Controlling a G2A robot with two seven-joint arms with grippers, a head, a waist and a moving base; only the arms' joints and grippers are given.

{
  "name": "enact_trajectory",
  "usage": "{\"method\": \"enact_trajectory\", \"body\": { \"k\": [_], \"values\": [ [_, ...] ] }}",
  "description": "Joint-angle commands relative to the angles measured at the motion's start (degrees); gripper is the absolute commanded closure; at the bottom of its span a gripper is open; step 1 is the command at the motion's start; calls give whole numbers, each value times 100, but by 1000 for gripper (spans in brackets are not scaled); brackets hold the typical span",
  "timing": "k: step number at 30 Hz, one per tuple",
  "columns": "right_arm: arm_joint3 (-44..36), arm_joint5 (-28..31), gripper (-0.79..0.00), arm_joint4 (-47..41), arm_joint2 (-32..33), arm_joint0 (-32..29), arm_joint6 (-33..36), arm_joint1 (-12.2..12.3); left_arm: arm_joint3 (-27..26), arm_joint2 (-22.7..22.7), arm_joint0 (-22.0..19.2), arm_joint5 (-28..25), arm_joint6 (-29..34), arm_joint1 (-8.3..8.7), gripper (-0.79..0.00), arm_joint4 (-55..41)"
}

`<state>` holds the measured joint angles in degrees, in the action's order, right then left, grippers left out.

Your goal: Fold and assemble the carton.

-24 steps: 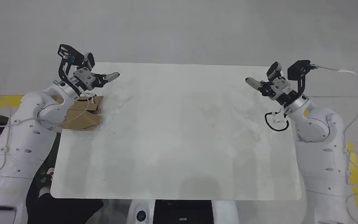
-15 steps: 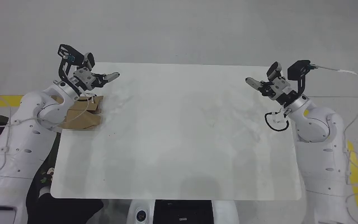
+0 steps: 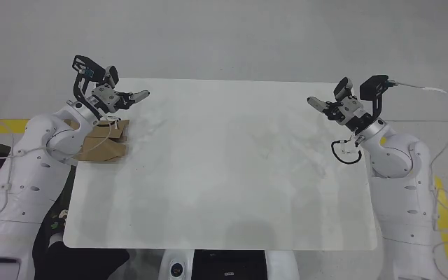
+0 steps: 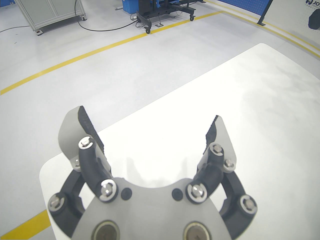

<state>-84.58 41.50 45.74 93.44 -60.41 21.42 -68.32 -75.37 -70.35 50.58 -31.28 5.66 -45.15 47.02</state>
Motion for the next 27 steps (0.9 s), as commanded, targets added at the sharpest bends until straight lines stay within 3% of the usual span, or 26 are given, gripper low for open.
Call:
{"method": "enact_trajectory", "body": {
  "k": [1,5,12,27],
  "values": [
    [0,0,-785,0,0,0,0,0,-1,-30,47,64,6,-5,-785,-79],
    [0,0,-785,0,0,0,0,0,98,-189,107,-25,297,3,-785,-461],
    [0,0,-785,0,0,0,0,0,528,-607,62,-176,1357,50,-785,-1751],
    [0,0,-785,0,0,0,0,0,1330,-1528,-146,33,2269,206,-785,-2752]
  ]
}}
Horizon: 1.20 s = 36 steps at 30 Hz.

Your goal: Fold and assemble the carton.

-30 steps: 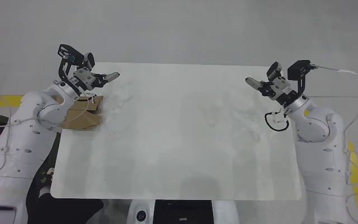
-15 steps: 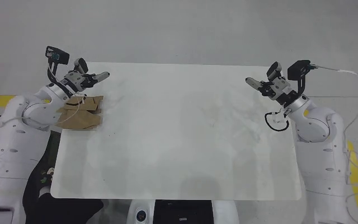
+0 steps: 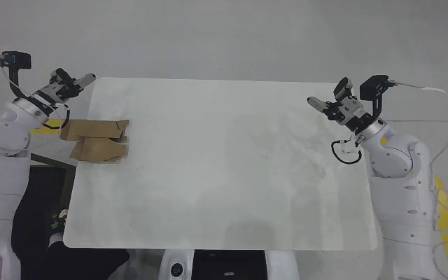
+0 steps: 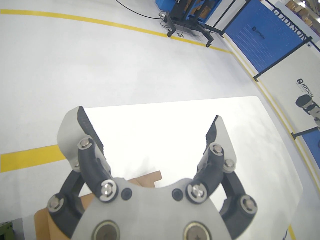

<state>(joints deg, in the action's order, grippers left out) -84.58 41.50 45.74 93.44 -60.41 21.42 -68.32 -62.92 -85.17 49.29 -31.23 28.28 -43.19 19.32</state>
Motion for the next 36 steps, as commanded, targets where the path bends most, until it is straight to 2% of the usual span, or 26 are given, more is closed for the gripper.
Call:
{"method": "enact_trajectory", "body": {
  "k": [1,15,24,36],
  "values": [
    [0,0,-785,0,0,0,0,0,171,-86,-39,62,-12,21,-785,72],
    [0,0,-785,0,0,0,0,0,1566,-165,-455,341,-156,54,-785,572],
    [0,0,-785,0,0,0,0,0,2426,-78,-773,316,-113,71,-785,935],
    [0,0,-785,0,0,0,0,0,3141,239,-942,-213,80,20,-785,1255]
  ]
}}
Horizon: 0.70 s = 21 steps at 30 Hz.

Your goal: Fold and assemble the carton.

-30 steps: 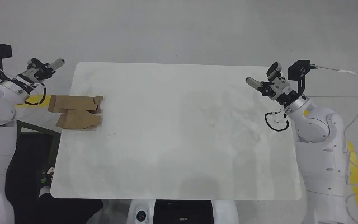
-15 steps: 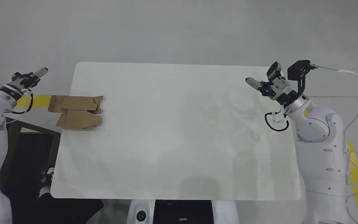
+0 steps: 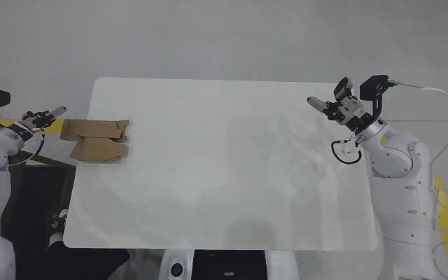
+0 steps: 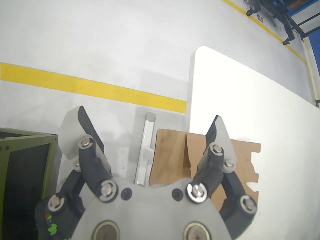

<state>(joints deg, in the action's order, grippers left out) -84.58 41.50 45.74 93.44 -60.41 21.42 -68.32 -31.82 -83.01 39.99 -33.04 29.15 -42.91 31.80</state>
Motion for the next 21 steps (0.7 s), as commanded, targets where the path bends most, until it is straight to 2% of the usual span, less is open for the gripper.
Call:
{"method": "enact_trajectory", "body": {
  "k": [1,18,19,20,21],
  "values": [
    [0,0,-785,0,0,0,0,0,54,52,-19,-93,-12,-16,-785,23],
    [0,0,-785,0,0,0,0,0,616,378,-115,-590,20,-123,-785,138],
    [0,0,-785,0,0,0,0,0,652,379,-133,-615,77,-132,-748,75],
    [0,0,-785,0,0,0,0,0,680,384,-152,-621,116,-138,-585,45],
    [0,0,-785,0,0,0,0,0,701,394,-166,-623,131,-142,-363,40]
  ]
}}
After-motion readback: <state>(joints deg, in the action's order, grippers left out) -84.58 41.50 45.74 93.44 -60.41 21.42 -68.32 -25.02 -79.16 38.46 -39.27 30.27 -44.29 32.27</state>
